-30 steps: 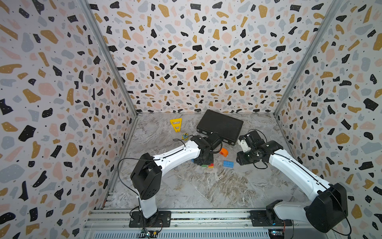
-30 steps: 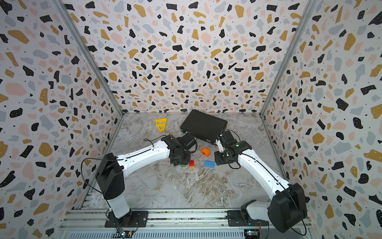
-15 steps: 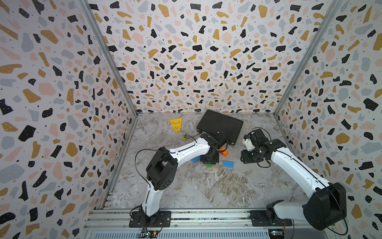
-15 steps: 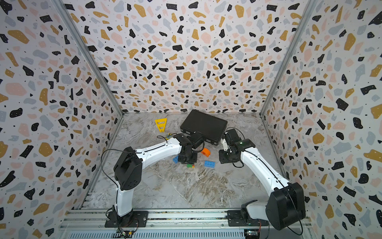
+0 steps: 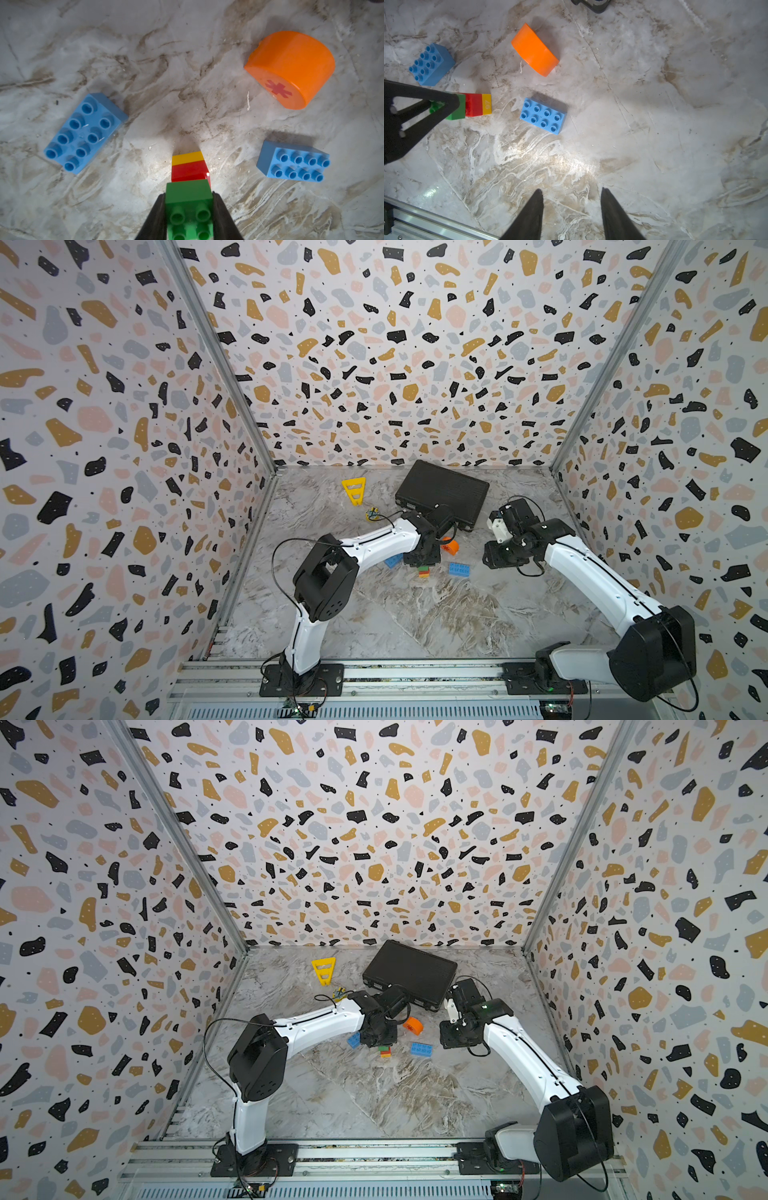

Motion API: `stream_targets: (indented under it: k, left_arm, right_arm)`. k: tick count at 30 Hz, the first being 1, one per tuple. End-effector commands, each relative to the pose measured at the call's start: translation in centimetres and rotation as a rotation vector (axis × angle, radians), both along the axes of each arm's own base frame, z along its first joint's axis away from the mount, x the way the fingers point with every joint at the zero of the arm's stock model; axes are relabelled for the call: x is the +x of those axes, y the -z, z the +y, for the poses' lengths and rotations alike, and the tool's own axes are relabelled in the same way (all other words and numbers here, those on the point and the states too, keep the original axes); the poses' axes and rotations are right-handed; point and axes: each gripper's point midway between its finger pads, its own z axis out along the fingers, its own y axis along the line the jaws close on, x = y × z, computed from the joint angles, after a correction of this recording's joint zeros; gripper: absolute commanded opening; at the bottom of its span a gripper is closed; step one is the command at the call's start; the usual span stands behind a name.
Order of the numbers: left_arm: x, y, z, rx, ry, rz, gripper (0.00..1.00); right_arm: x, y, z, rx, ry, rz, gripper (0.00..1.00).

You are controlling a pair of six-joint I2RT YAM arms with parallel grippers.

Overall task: Assemble an ice cream with lego
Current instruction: Assemble the lego brick with the lego brick.

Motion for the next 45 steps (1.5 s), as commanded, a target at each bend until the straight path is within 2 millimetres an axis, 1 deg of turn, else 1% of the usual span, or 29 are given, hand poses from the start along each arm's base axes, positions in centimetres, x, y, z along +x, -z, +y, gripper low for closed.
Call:
stream_targets:
  k: [1, 10, 18, 21, 27, 28, 31, 38, 45]
  left_arm:
    - [0.7, -0.7, 0.5, -0.019, -0.048, -0.033, 0.28]
    - [0.2, -0.1, 0.2, -0.035, -0.054, -0.001, 0.28]
    - [-0.2, -0.8, 0.7, -0.010, -0.033, 0.010, 0.28]
    - [-0.1, -0.6, 0.9, 0.003, -0.030, 0.006, 0.28]
    - [0.2, -0.2, 0.6, 0.005, -0.019, 0.003, 0.28]
    - [0.2, -0.3, 0.5, 0.012, 0.009, 0.001, 0.28]
    - [0.3, -0.7, 0.6, 0.016, 0.032, -0.010, 0.28]
    - [0.5, -2.5, 1.1, 0.023, 0.074, -0.058, 0.28]
    - [0.5, -2.8, 0.4, -0.011, 0.103, -0.065, 0.28]
  right_arm:
    - [0.1, -0.7, 0.1, 0.010, -0.008, -0.009, 0.48]
    - [0.1, -0.5, 0.2, 0.015, -0.011, -0.006, 0.48]
    - [0.1, -0.6, 0.2, 0.020, -0.009, -0.007, 0.48]
    - [0.1, -0.6, 0.2, 0.022, -0.010, -0.008, 0.48]
    - [0.1, -0.6, 0.2, 0.022, -0.010, -0.008, 0.48]
    - [0.1, -0.6, 0.2, 0.023, -0.010, -0.008, 0.48]
    - [0.0, -0.7, 0.2, 0.022, -0.010, -0.009, 0.48]
    - [0.1, -0.7, 0.3, 0.027, -0.011, -0.011, 0.48]
    - [0.1, -0.6, 0.3, 0.025, -0.011, -0.009, 0.48]
